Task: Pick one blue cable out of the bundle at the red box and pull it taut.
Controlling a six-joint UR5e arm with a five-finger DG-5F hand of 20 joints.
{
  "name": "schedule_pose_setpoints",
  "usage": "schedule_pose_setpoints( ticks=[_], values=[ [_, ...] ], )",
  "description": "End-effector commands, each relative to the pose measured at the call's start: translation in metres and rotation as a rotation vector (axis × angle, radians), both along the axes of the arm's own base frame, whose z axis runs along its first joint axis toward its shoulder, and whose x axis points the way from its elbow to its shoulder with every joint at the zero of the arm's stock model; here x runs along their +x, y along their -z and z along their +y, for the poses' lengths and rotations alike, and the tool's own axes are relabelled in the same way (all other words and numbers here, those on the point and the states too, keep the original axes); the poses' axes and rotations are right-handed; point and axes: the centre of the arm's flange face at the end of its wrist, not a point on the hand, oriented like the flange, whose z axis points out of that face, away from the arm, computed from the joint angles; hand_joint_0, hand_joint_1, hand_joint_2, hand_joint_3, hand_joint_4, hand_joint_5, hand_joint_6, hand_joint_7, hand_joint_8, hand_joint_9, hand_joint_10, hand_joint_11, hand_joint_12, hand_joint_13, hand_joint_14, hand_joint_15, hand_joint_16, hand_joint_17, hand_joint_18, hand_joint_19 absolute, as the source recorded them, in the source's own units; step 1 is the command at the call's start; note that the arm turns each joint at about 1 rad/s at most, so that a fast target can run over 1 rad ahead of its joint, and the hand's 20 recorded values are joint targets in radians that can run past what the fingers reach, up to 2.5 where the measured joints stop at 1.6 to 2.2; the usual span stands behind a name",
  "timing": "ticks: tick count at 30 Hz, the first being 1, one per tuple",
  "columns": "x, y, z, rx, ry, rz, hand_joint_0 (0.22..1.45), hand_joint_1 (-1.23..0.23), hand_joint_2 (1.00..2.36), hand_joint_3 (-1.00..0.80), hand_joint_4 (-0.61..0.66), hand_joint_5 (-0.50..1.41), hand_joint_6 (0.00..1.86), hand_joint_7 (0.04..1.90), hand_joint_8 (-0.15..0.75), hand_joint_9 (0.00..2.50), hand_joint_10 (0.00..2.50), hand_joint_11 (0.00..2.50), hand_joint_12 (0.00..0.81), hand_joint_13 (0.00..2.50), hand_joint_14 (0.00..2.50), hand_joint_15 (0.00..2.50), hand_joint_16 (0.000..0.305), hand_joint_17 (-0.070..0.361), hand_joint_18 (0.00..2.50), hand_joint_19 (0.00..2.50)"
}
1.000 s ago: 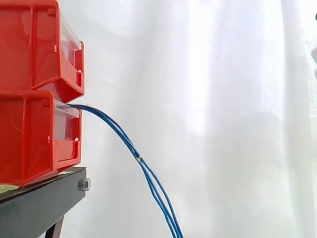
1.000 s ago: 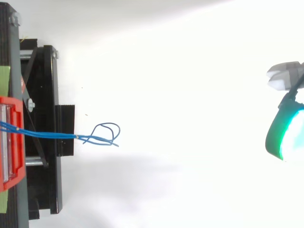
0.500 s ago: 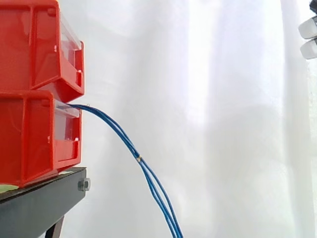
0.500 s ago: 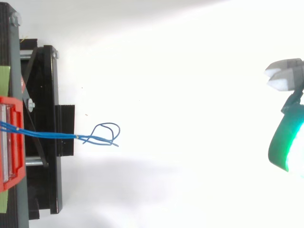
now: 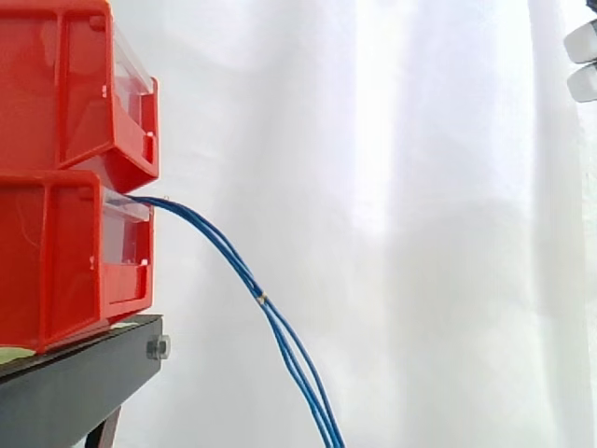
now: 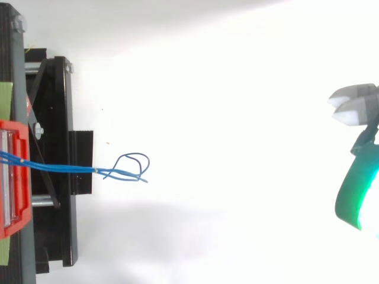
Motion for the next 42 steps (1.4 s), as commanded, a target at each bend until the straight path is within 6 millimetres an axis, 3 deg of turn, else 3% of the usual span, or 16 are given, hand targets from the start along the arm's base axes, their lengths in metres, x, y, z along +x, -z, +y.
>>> schedule_pose_setpoints(
  ticks=[1,6,16,21,29,36,42],
  values=[
    [0.001,0.000,0.001,-0.001,-0.001,-0.001,0.44,-0.51,1.00,-0.50,0.21,-0.25,0.50,0.67,0.240,0.00,0.00,0.00,0.363,0.00,0.00,0.05,0.062,0.140,0.00,0.04],
    [0.006,0.010,0.000,-0.001,0.013,0.012,0.44,-0.51,1.00,-0.50,0.21,-0.25,0.50,0.67,0.240,0.00,0.00,0.00,0.364,0.00,0.00,0.05,0.062,0.141,0.00,0.04],
    [0.036,0.064,-0.007,0.013,0.066,0.057,0.45,-0.51,1.00,-0.50,0.21,-0.25,0.50,0.67,0.242,0.00,0.00,0.00,0.362,0.00,0.00,0.05,0.062,0.140,0.00,0.05],
    [0.044,0.069,-0.008,0.010,0.088,0.026,0.45,-0.51,1.00,-0.50,0.21,-0.25,0.50,0.68,0.244,0.00,0.00,0.00,0.367,0.00,0.00,0.04,0.062,0.139,0.00,0.06],
    [0.068,0.103,-0.012,-0.052,0.145,-0.011,0.46,-0.52,1.00,-0.50,0.22,-0.25,0.50,0.68,0.263,0.07,0.00,0.00,0.354,0.00,0.00,0.05,0.060,0.136,0.00,0.08],
    [0.079,0.119,-0.014,-0.105,0.177,-0.030,0.46,-0.52,1.00,-0.50,0.23,-0.25,0.50,0.68,0.261,0.08,0.00,0.00,0.355,0.00,0.00,0.05,0.060,0.136,0.00,0.09],
    [0.096,0.125,-0.011,-0.139,0.209,-0.053,0.46,-0.52,1.00,-0.50,0.23,-0.24,0.50,0.68,0.264,0.09,0.00,0.00,0.358,0.00,0.00,0.06,0.060,0.136,0.00,0.10]
  ],
)
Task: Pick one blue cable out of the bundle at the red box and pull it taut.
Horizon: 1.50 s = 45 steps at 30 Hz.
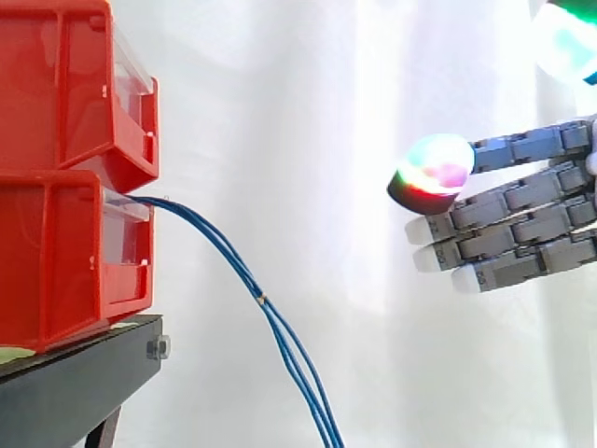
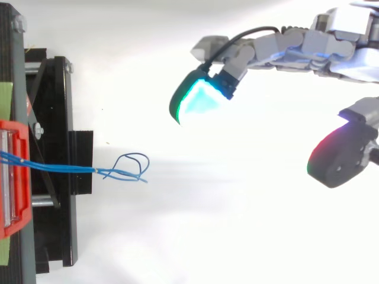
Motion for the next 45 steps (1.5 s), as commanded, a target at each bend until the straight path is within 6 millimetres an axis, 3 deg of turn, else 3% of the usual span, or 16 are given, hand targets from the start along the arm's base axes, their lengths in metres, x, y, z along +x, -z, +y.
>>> schedule_pose_setpoints(
  ticks=[1,6,7,14,19,23,31,45],
  values=[
    [0.012,0.003,0.003,-0.018,0.011,-0.010,0.46,-0.52,1.00,-0.50,0.23,-0.24,0.50,0.68,0.263,0.09,0.00,0.00,0.358,0.00,0.00,0.06,0.060,0.135,0.00,0.10],
    [0.045,0.025,0.004,-0.004,-0.016,-0.020,0.46,-0.52,1.00,-0.50,0.24,-0.24,0.50,0.69,0.263,0.09,0.00,0.00,0.357,0.00,0.00,0.05,0.060,0.135,0.00,0.11],
    [0.062,0.048,0.007,0.016,-0.030,-0.005,0.46,-0.52,1.00,-0.50,0.24,-0.24,0.50,0.69,0.263,0.09,0.00,0.00,0.357,0.00,0.00,0.05,0.060,0.135,0.00,0.10],
    [0.087,0.064,0.012,0.023,-0.035,-0.024,0.47,-0.52,1.00,-0.50,0.25,-0.24,0.50,0.69,0.265,0.10,0.00,0.00,0.359,0.00,0.00,0.06,0.060,0.135,0.00,0.11],
    [0.104,0.089,0.010,0.040,-0.036,-0.055,0.47,-0.52,1.00,-0.50,0.25,-0.24,0.50,0.69,0.266,0.11,0.00,0.00,0.359,0.00,0.00,0.05,0.059,0.133,0.00,0.12],
    [0.127,0.124,0.010,0.110,-0.060,-0.146,0.47,-0.52,1.00,-0.50,0.25,-0.24,0.50,0.69,0.267,0.11,0.00,0.00,0.360,0.00,0.00,0.06,0.060,0.134,0.00,0.12],
    [0.132,0.147,0.016,0.108,-0.066,-0.158,0.47,-0.53,1.00,-0.50,0.29,-0.22,0.50,0.75,0.272,0.13,0.00,0.01,0.358,0.00,0.00,0.06,0.059,0.133,0.00,0.13],
    [0.134,0.147,0.033,0.038,-0.077,-0.150,0.53,-0.65,1.00,-0.50,0.35,-0.18,0.50,0.86,0.280,0.23,0.00,0.01,0.349,0.00,0.00,0.04,0.056,0.127,0.00,0.09]
  ],
)
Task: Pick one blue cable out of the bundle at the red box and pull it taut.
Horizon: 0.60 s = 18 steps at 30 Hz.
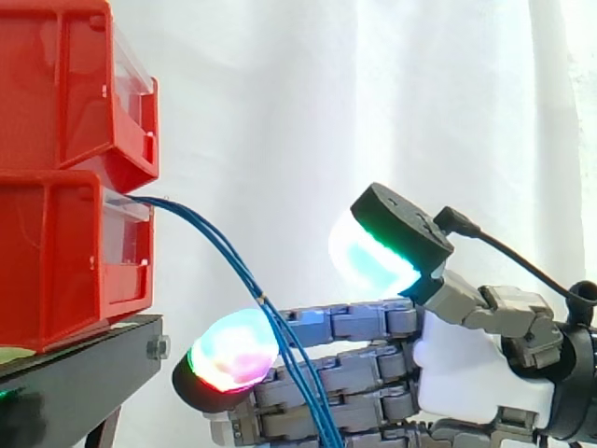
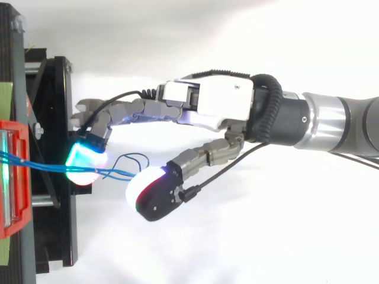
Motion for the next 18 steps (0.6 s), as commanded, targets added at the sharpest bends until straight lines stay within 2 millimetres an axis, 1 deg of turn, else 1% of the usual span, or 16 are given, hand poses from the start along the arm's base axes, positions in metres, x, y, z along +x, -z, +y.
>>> schedule_pose_setpoints(
  ticks=[1,3,7,12,18],
  values=[
    [0.0008,0.0007,0.0058,-0.020,-0.003,-0.002,0.53,-0.65,1.00,-0.50,0.35,-0.18,0.50,0.86,0.280,0.24,0.00,0.01,0.348,0.00,0.00,0.04,0.056,0.126,0.00,0.09],
    [0.0016,0.0066,0.0073,-0.023,-0.007,-0.001,0.54,-0.66,1.00,-0.50,0.35,-0.17,0.50,0.88,0.280,0.24,0.00,0.02,0.347,0.00,0.00,0.04,0.056,0.126,0.00,0.09],
    [0.0067,0.0081,0.0100,-0.019,-0.006,-0.051,0.55,-0.66,1.00,-0.50,0.36,-0.17,0.50,0.90,0.281,0.26,0.00,0.02,0.346,0.00,0.00,0.03,0.055,0.124,0.00,0.08],
    [0.0073,0.0060,0.0101,-0.015,-0.007,-0.056,0.56,-0.66,1.00,-0.48,0.36,-0.16,0.50,0.95,0.285,0.28,0.00,0.02,0.347,0.00,0.00,0.04,0.055,0.123,0.00,0.08],
    [0.0102,0.0009,0.0050,-0.012,-0.004,-0.066,0.57,-0.65,1.00,-0.46,0.36,-0.15,0.50,0.98,0.285,0.29,0.00,0.03,0.348,0.00,0.00,0.04,0.054,0.122,0.00,0.09]
  ],
)
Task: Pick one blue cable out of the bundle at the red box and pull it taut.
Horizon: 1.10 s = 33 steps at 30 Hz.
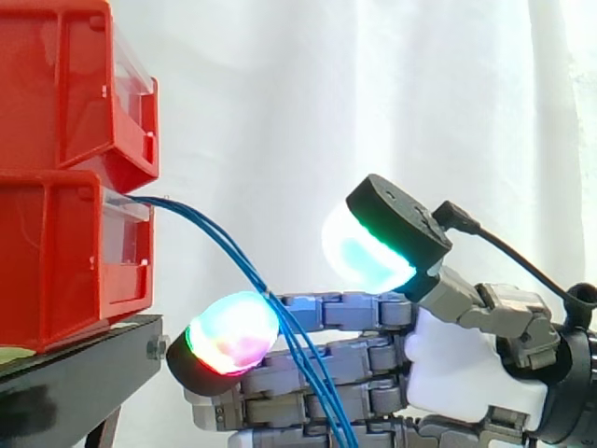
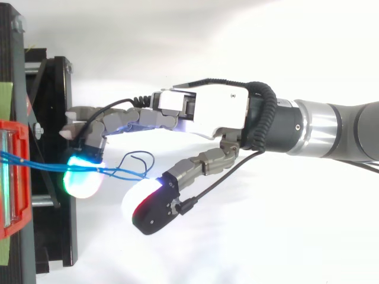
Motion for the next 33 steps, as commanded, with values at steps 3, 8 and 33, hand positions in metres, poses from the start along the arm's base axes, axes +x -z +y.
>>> schedule_pose_setpoints(
  ticks=[3,8,33],
  values=[
    [0.002,-0.005,-0.006,0.001,0.006,-0.008,0.58,-0.65,1.00,-0.45,0.36,-0.15,0.50,0.99,0.285,0.29,0.00,0.04,0.348,0.00,0.00,0.04,0.054,0.122,0.00,0.09],
    [0.002,-0.004,-0.012,0.005,0.016,-0.007,0.59,-0.65,1.01,-0.41,0.32,-0.14,0.50,1.09,0.288,0.30,0.00,0.04,0.344,0.01,0.00,0.04,0.054,0.121,0.00,0.09],
    [-0.003,-0.002,-0.040,-0.011,0.053,0.016,0.60,-0.67,1.01,-0.37,0.24,-0.14,0.58,1.10,0.290,0.32,0.00,0.07,0.346,0.03,0.00,0.05,0.054,0.121,0.00,0.09]
  ],
)
